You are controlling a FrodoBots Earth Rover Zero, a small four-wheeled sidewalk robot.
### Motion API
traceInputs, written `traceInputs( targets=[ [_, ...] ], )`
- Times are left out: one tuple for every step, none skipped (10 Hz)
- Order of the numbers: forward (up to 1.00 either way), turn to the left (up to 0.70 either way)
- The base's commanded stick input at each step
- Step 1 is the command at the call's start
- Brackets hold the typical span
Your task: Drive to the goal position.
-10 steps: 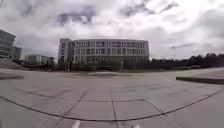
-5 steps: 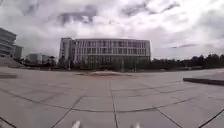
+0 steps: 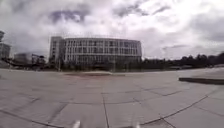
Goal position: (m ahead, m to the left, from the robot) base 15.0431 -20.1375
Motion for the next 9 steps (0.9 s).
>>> traceInputs(
  targets=[
    [1.0,-0.06],
    [1.0,0.0],
    [1.0,0.0],
    [1.0,0.0],
    [1.0,0.0],
    [1.0,0.0],
    [1.0,0.0],
    [1.0,0.0],
    [1.0,0.0]
  ],
)
